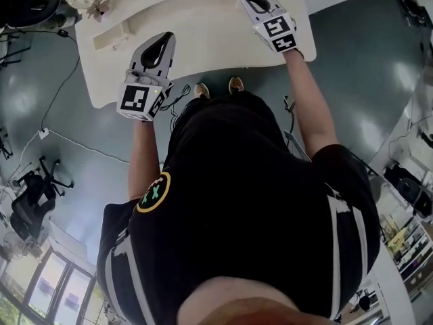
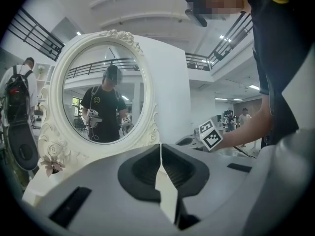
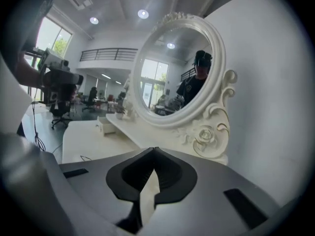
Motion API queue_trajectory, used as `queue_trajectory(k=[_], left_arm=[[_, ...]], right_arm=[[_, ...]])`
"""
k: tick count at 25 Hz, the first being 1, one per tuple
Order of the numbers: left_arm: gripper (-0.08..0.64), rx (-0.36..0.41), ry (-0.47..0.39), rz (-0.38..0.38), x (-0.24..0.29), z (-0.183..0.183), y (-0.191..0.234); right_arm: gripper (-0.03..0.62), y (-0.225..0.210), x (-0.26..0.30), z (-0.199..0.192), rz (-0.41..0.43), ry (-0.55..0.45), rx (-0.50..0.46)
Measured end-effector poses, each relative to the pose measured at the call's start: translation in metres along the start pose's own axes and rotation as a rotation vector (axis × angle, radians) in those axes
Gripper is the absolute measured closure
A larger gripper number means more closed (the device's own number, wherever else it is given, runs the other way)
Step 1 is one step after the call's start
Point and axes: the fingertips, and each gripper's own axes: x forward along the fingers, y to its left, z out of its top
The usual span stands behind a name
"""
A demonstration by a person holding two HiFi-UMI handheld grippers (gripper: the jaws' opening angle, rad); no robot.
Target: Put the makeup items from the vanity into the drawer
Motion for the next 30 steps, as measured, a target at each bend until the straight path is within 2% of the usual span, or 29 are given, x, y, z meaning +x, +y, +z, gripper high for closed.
queue_trajectory(k=[7,15,19,30], left_arm=[[0.532,0.009,-0.010,0.014,-0.005,0.008,0.001],[0.532,0.011,-0.017,0.012,-0.011,0.010,0.002],[0.532,0.017,-0.027,0.002,-0.010,0.012,0.003],[0.532,0.029,-0.041,-0.010,-0.012,0.014,0.004]], right_arm=[[0.569,0.081,-0.021,0.089,0.124,-0.212,0.001],[0.570,0.144,-0.049,0.148,0.224,-0.373,0.001],[0.571,0.155,-0.048,0.148,0.227,-0.360,0.029],[0.572,0.150,-0.051,0.150,0.188,-0.372,0.049]])
